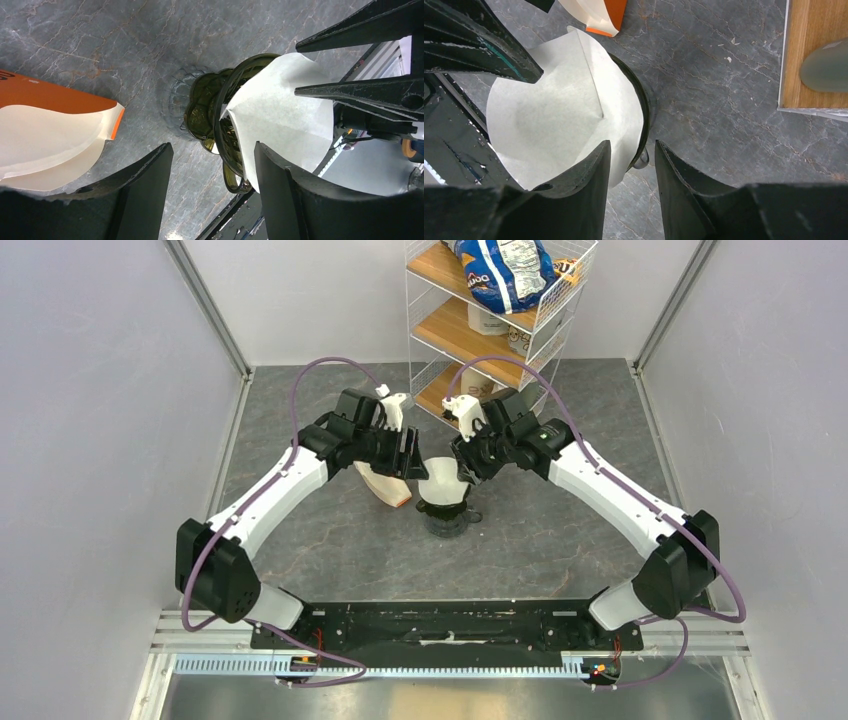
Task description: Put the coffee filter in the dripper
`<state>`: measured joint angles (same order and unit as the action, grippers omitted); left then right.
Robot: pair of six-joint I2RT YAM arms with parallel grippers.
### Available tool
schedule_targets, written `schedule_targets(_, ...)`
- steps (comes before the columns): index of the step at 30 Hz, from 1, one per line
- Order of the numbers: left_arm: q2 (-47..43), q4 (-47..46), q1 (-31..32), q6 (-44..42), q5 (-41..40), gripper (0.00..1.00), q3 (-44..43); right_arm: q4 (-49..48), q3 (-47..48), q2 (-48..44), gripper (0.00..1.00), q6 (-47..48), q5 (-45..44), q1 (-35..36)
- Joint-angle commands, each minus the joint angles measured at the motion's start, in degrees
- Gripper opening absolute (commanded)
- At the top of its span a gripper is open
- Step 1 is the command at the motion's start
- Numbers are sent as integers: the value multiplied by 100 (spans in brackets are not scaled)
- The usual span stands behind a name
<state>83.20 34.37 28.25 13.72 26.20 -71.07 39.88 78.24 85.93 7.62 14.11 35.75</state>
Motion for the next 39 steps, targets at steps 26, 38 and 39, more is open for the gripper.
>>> schedule_targets(26, -1444, 1544, -603, -1090, -543, 95, -1532, -115, 430, -1881, 97, -523, -831, -50)
schedule_targets(38, -1537, 3032, -1224, -1191, -1967, 97, -1549, 260, -700, -3070, 97, -1123, -1014, -1677)
schedule_targets(39, -1580, 3039, -1270, -1135, -2189, 97, -1446, 294, -797, -3121, 97, -1162, -1047, -1774)
